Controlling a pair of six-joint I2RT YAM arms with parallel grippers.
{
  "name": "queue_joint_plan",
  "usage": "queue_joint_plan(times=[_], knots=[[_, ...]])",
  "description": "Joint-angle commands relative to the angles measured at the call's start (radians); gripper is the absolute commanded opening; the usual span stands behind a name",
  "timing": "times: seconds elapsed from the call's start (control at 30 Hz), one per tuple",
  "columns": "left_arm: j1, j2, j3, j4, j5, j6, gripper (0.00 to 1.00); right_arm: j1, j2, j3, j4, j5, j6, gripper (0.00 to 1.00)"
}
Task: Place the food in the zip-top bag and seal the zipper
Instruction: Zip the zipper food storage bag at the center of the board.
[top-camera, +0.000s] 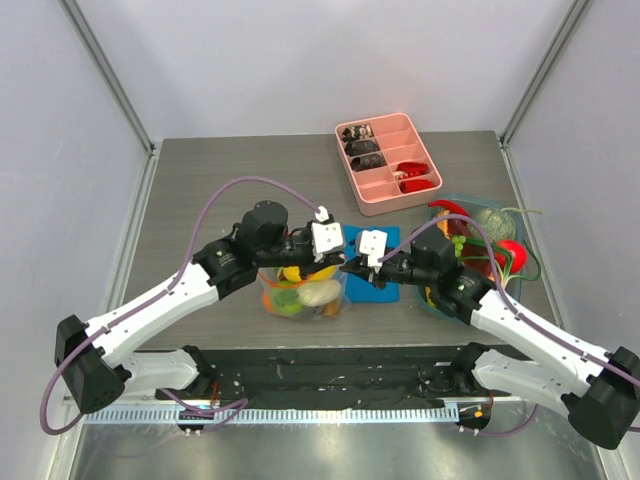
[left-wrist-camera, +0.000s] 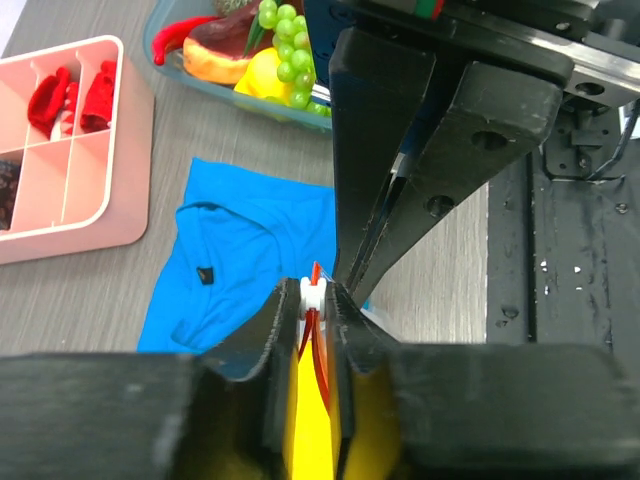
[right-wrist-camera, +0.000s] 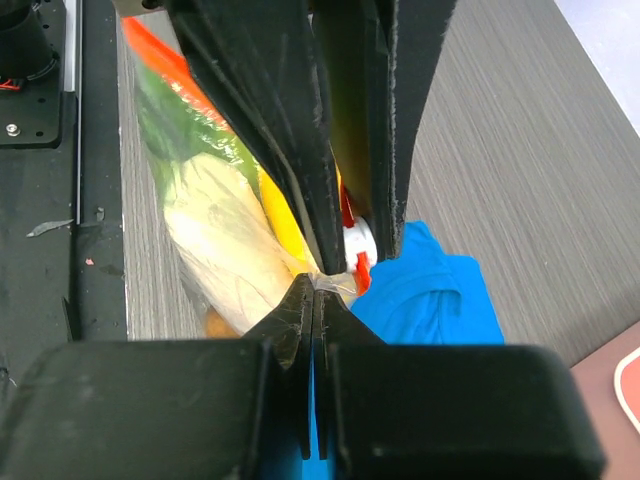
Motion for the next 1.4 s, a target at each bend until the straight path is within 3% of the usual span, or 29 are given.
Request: queue_joint_plan(times=[0.0, 0.3, 0.47, 0.63, 0.67, 0.7, 0.73, 0.8, 1.07, 1.17, 1.27, 1.37], knots=[[0.034, -0.017, 0.044, -0.004, 0.078, -0.011, 0.13, 0.004, -0.041, 0.002, 0.051, 0.007, -0.011, 0.01], [0.107, -0.06, 0.024, -0.084, 0.107, 0.047, 0.09, 0.004, -0.087, -0.019, 0.034, 0.038, -0.015, 0.01], [0.109, -0.073, 0.025, -0.077, 0.164, 0.023, 0.01, 0.006, -0.066, -0.001, -0.01, 0.018, -0.008, 0.01], [0.11, -0.069, 0.042, -0.087, 0.171, 0.024, 0.0, 0.006, -0.066, 0.013, -0.015, 0.02, -0.038, 0.01], [0.109, -0.071, 0.041, -0.085, 0.174, 0.027, 0.0, 0.004, -0.063, 0.023, -0.029, 0.023, -0.034, 0.06], [0.11, -0.069, 0.041, -0.084, 0.178, 0.026, 0.0, 0.006, -0.061, 0.031, -0.04, 0.02, -0.022, 0.18], [0.109, -0.068, 0.042, -0.084, 0.188, 0.024, 0.0, 0.006, -0.057, 0.042, -0.052, 0.004, -0.022, 0.5], [0.11, -0.062, 0.048, -0.081, 0.201, 0.018, 0.0, 0.004, -0.047, 0.062, -0.063, -0.02, -0.02, 0.59], [0.107, 0.0, 0.103, -0.076, 0.27, -0.006, 0.0, 0.006, 0.005, 0.115, -0.052, -0.036, -0.063, 0.56], [0.094, 0.024, 0.131, -0.087, 0.283, 0.003, 0.0, 0.004, 0.029, 0.132, -0.054, -0.04, -0.071, 0.5], [0.072, 0.042, 0.146, -0.125, 0.279, 0.033, 0.0, 0.006, 0.042, 0.141, -0.052, -0.039, -0.074, 0.42], [0.066, 0.046, 0.145, -0.145, 0.27, 0.046, 0.0, 0.006, 0.042, 0.143, -0.054, -0.031, -0.077, 0.2]])
